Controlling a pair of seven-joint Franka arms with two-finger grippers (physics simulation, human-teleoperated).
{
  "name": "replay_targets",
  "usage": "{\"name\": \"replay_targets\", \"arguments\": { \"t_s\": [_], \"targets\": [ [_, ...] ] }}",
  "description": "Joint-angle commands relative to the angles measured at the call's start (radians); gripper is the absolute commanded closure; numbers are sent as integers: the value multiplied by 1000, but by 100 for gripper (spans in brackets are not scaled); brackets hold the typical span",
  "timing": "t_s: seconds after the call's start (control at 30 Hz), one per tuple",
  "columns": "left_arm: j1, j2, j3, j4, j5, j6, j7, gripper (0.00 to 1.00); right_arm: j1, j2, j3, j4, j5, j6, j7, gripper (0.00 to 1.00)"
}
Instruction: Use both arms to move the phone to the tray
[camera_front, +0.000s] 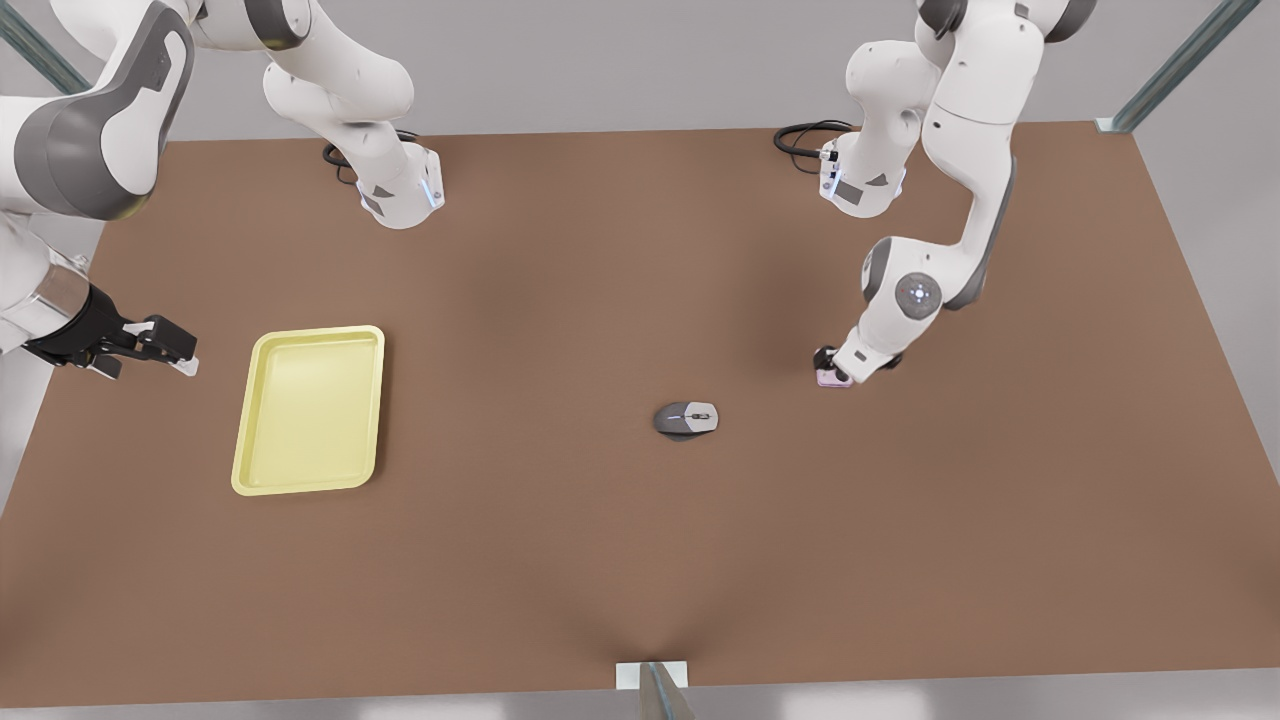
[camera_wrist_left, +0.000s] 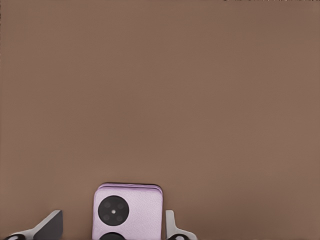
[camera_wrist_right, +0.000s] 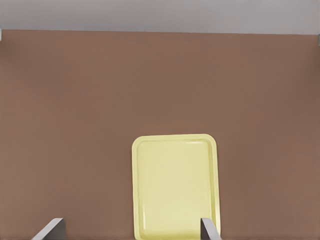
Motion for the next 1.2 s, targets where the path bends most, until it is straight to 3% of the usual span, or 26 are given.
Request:
{"name": "replay_targets", "arguments": {
  "t_s": [0.0, 0.7, 0.87, 1.17],
  "targets": [
    [0, 2, 0, -8, 1, 104, -185, 0, -1, -1, 0, 0, -1, -1, -6, 0],
    [-34, 60, 0, -67, 15, 99, 53, 0, -1, -1, 0, 0, 1, -1, -6, 0],
    [-32, 63, 0, -65, 15, 98, 58, 18, 1, 0, 0, 0, 4, -1, -6, 0],
    [-32, 63, 0, -58, 15, 79, 58, 19, 1, 0, 0, 0, 5, 0, -6, 0]
  ]
}}
